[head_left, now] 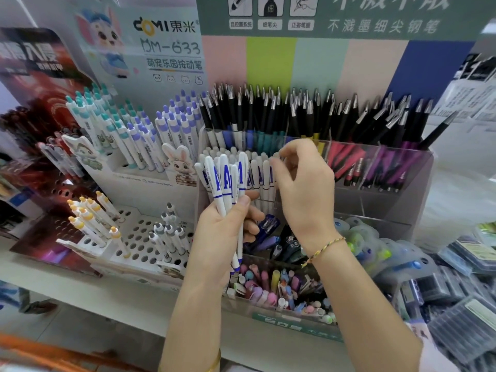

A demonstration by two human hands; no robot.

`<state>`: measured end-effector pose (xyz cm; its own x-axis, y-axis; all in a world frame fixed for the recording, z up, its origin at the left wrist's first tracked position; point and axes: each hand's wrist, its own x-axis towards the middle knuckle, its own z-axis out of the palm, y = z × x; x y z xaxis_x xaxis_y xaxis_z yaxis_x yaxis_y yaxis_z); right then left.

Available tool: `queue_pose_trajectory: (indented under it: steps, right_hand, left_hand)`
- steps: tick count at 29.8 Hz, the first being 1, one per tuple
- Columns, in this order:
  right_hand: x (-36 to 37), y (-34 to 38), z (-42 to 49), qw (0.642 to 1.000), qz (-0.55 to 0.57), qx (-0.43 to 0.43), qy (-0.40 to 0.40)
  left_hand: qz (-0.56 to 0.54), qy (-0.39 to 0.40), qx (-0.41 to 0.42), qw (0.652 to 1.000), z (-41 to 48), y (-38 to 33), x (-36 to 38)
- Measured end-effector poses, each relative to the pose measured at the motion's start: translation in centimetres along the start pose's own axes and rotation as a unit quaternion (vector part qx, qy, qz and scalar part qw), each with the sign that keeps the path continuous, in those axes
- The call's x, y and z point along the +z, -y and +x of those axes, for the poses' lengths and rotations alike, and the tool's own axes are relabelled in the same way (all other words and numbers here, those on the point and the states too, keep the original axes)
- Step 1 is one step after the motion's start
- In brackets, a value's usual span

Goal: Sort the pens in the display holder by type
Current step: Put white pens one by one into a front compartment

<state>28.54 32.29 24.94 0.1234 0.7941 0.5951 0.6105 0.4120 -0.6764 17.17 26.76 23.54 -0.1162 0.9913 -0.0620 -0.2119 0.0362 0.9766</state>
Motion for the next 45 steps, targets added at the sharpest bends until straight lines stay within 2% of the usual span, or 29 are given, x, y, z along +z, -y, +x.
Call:
queue_pose_trajectory:
  steps: [1,3,5,6,8,12,15,19,22,28,31,34,39,41,44,45]
  right_hand:
    - [-0.4,0.3,0.2,0.999,0.032,0.003,0.013]
    - [-1.1,1.0,0.6,0.99,0.102,0.032,0.094]
    - [-1.4,1.5,0.6,0.965,0.174,0.073,0.184]
    - [-1.5,1.5,0.5,0.955,0.197,0.085,0.203]
    - [-1.4,1.4,0.5,0.961,0.202,0.087,0.166]
    - [-1.5,1.1,1.3,0.98,0.192,0.046,-0.024]
    - [-1.4,1.1,1.4,0.985,0.158,-0.003,-0.074]
    - [-0.8,0.8,0.9,0.992,0.095,-0.05,-0.07]
    - [-0.3,0.4,0.5,0.996,0.044,-0.065,-0.034]
    - [0.9,-0.6,-0.6,0.996,-0.066,-0.052,0.01]
    - [1.2,-0.7,-1.0,0.99,-0.13,-0.056,0.003]
    - [0.9,-0.4,-0.7,0.988,-0.147,-0.012,0.049]
    - [-0.7,0.4,-0.1,1.0,0.016,0.004,0.025]
    - [-1.2,1.1,0.1,0.994,0.071,0.037,0.074]
    - [-1.8,1.8,0.5,0.967,0.144,0.085,0.194]
    - [-2.0,1.8,0.6,0.96,0.16,0.091,0.212]
  left_hand:
    - [-0.012,0.002,-0.005,1.0,0.0,-0.1,0.1]
    - [-0.04,0.013,-0.018,0.999,-0.1,-0.2,0.4]
    - [-0.046,0.031,-0.024,0.998,-0.2,-0.2,0.7]
    - [-0.041,0.035,-0.024,0.998,-0.2,-0.2,0.7]
    - [-0.026,0.027,-0.017,0.999,0.0,0.1,0.7]
    - [0.014,-0.034,0.01,0.999,0.5,0.7,0.1]
    - [0.034,-0.057,0.018,0.998,0.5,0.7,-0.2]
    - [0.018,-0.04,0.008,0.999,0.4,0.5,0.0]
    - [0.023,-0.026,0.007,0.999,0.2,0.4,0.0]
    - [-0.005,0.002,-0.009,1.0,0.0,0.0,0.4]
    - [-0.019,0.014,-0.014,1.0,0.1,-0.1,0.3]
    - [-0.026,0.018,-0.011,0.999,0.1,0.0,0.3]
    - [-0.037,0.033,-0.011,0.999,-0.1,-0.3,0.5]
    - [-0.046,0.044,-0.018,0.998,-0.2,-0.5,0.8]
    - [-0.05,0.052,-0.019,0.997,-0.3,-0.5,1.0]
    - [-0.049,0.054,-0.021,0.997,-0.2,-0.5,1.0]
